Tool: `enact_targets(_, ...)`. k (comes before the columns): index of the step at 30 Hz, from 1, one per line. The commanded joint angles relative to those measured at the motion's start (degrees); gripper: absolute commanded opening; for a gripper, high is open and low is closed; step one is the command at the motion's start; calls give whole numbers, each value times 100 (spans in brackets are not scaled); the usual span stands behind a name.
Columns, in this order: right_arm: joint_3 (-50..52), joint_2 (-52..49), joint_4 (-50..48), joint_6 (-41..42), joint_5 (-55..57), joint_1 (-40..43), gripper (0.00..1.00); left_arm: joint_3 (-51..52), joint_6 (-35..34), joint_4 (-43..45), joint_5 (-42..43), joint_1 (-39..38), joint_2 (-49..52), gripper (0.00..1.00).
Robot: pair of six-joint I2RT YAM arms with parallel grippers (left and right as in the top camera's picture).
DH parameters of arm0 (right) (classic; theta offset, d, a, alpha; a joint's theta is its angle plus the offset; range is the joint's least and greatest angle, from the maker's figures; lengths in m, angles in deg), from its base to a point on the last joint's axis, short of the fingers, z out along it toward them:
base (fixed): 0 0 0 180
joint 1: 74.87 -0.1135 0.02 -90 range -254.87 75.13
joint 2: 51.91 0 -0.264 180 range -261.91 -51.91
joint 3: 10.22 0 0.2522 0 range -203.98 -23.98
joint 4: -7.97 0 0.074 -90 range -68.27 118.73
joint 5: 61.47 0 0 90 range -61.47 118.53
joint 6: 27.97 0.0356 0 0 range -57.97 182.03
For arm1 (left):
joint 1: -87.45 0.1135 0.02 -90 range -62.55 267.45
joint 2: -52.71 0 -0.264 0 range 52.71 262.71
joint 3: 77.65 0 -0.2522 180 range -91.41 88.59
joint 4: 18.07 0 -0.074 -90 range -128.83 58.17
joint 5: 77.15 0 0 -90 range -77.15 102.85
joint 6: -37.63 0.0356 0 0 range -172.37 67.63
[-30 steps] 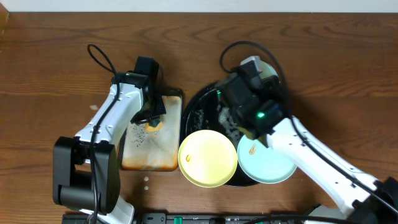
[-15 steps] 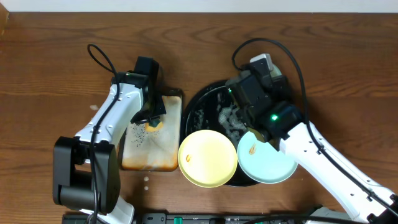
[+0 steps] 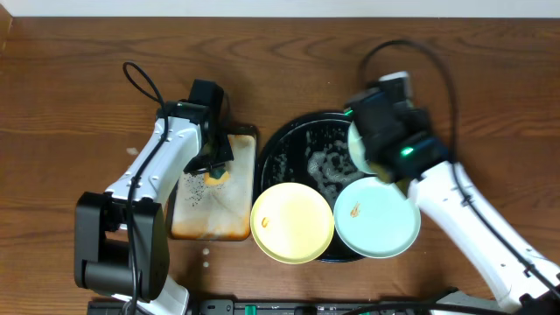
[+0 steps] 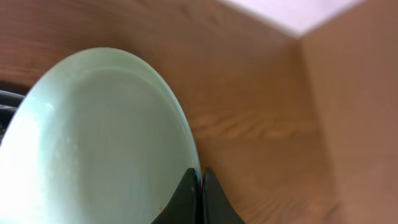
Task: Clean dirty plates on tray and stack at the side
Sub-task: 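Set the mint plate down on the table at the right side, then release the plate and move right gripper back toward the black tray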
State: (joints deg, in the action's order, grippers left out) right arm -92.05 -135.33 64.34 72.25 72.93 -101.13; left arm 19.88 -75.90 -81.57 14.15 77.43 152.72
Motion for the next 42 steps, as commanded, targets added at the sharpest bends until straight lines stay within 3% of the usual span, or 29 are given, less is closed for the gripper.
enact_targets(1, -17, 103, 96, 544, -1519, 855, 1, 26, 57, -35, -68, -2, 37, 13)
enact_targets(5, -17, 107, 181, 542, -3047, 2166, 1, 26, 57, -31, -68, -2, 37, 12)
enact_targets(8, -17, 105, 212, 568, -3440, 3080, 1, 26, 57, -33, -68, -2, 37, 12)
enact_targets(14, -11, -26, 339, 861, -3412, 4406, 1, 26, 57, -33, -68, -2, 37, 13)
enact_targets(22, 37, -586, 345, 1373, -2750, 5390, 1, 26, 57, -31, -68, -2, 37, 13)
enact_targets(26, 37, -1012, 310, 1657, -2424, 5512, 2, 24, 57, -31, -68, -2, 37, 13)
enact_targets(29, 37, -1233, 236, 1497, -2640, 5517, 11, 24, 57, -33, -66, -2, 37, 12)
enact_targets(31, 35, -1233, 203, 1303, -3283, 5504, 17, 24, 57, -33, -68, -2, 37, 12)
enact_targets(36, 31, -892, -63, 280, -6290, 5298, 34, 24, 61, -28, -68, -2, 37, 13)
enact_targets(38, 31, -737, 74, 35, -7152, 5121, 36, 24, 101, -39, -66, -2, 33, 13)
enact_targets(42, 31, -490, 684, -415, -7670, 4417, 38, 22, 256, -168, -42, -2, 11, 11)
